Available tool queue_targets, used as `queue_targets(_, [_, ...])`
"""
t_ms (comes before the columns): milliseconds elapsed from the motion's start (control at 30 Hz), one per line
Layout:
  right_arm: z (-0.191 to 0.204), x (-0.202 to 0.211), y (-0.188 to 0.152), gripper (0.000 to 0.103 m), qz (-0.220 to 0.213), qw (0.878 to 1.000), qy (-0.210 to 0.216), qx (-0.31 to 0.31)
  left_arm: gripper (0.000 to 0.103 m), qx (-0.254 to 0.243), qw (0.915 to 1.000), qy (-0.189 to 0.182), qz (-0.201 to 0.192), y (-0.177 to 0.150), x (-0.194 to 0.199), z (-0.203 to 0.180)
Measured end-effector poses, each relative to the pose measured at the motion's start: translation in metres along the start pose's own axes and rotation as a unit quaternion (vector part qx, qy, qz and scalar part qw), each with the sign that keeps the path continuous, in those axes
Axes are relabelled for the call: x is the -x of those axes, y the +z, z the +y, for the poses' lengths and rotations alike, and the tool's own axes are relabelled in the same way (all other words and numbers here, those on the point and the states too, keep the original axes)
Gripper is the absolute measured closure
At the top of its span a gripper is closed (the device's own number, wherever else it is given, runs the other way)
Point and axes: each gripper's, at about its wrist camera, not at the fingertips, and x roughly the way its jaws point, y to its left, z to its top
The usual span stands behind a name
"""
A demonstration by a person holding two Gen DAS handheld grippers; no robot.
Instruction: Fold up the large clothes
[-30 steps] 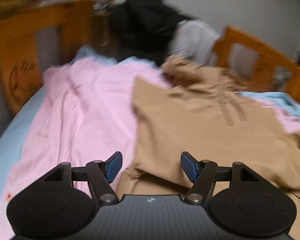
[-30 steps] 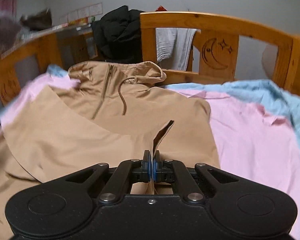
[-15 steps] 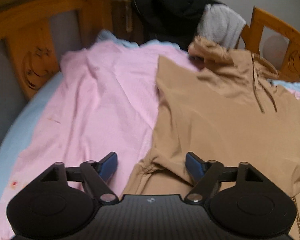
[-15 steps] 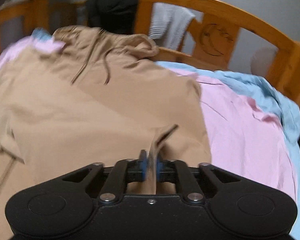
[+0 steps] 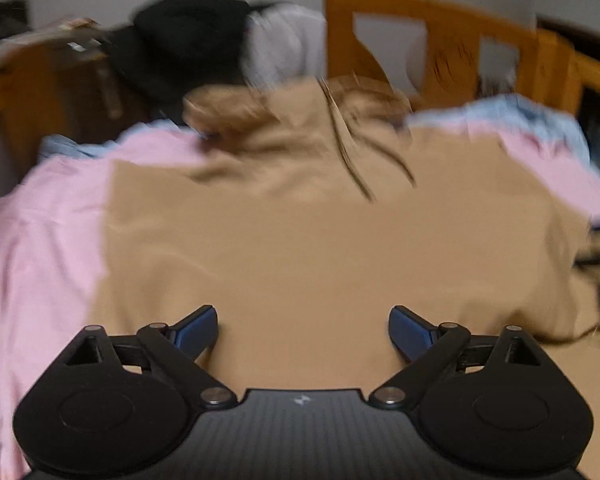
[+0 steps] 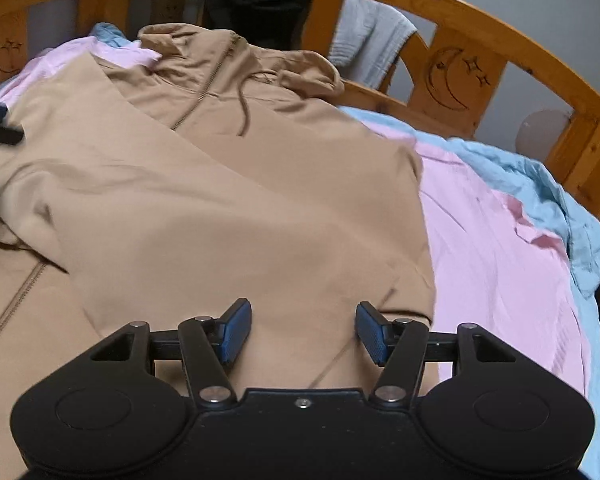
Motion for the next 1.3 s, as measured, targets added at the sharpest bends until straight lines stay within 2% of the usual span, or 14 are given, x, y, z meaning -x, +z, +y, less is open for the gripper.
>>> queue_targets(67, [-0.006,0.009,0.008,0.041,-0.018,1.0,0.005,-0.01,0.008,0.0,1.0,0.001,-0.003,-0.001,-0.007,-0.006])
queue_targets(167, [-0.019,0.009,0.043,0.034,-0.056,0.998,0.011,-0.007,0.002,0.02,0.9997,0.0,-0.016,-0.002,-0.015,-0.007])
queue_targets(300, [-0.028,-0.025,0.108,0.036,-0.081,0.996,0.012,-0.033,0.001,0.037,0.9993,0.004,-0.009,-0.012,-0.029,-0.006])
queue_targets(500, [-0.032,-0.111,0.201,0.05,-0.073,0.994,-0.013,-0.079,0.001,0.039,0.9988,-0.005,-0.028,-0.02,-0.029,-0.003])
queue_targets(667, [-0.029,-0.162,0.243,0.053,-0.047,0.993,-0.049,-0.1,0.001,0.04,0.9986,-0.006,-0.035,-0.022,-0.029,-0.003])
queue_targets(767, [-0.026,-0.182,0.252,0.059,-0.028,0.991,-0.053,-0.117,0.001,0.038,0.9986,-0.004,-0.036,-0.023,-0.029,-0.004])
queue_targets(800, [-0.024,-0.187,0.253,0.069,-0.025,0.991,-0.051,-0.122,0.001,0.037,0.9987,-0.003,-0.036,-0.023,-0.028,-0.005])
queue_targets(833, [-0.022,-0.191,0.254,0.073,-0.024,0.99,-0.058,-0.124,0.001,0.037,0.9987,-0.003,-0.036,-0.023,-0.029,-0.005])
queue_targets(900, [-0.017,-0.201,0.254,0.073,-0.017,0.989,-0.075,-0.128,0.001,0.038,0.9986,-0.004,-0.036,-0.023,-0.028,-0.005])
queue_targets(967, [-0.015,-0.209,0.255,0.084,-0.01,0.988,-0.075,-0.137,0.001,0.037,0.9987,-0.003,-0.036,-0.023,-0.028,-0.005])
queue_targets(1000, [-0.013,-0.21,0.255,0.098,-0.01,0.988,-0.079,-0.134,0.001,0.036,0.9987,-0.002,-0.036,-0.023,-0.028,-0.005])
queue_targets(1033, [-0.011,-0.208,0.254,0.1,-0.015,0.988,-0.082,-0.128,0.001,0.035,0.9987,-0.002,-0.036,-0.023,-0.028,-0.005])
queue_targets(1200, [-0.009,-0.159,0.25,0.101,-0.108,0.987,-0.053,-0.105,0.001,0.033,0.9988,0.0,-0.035,-0.023,-0.029,-0.006])
queue_targets(1300, [0.004,-0.108,0.228,0.101,-0.181,0.981,-0.037,-0.06,0.001,0.03,0.9989,0.002,-0.034,-0.023,-0.029,-0.007])
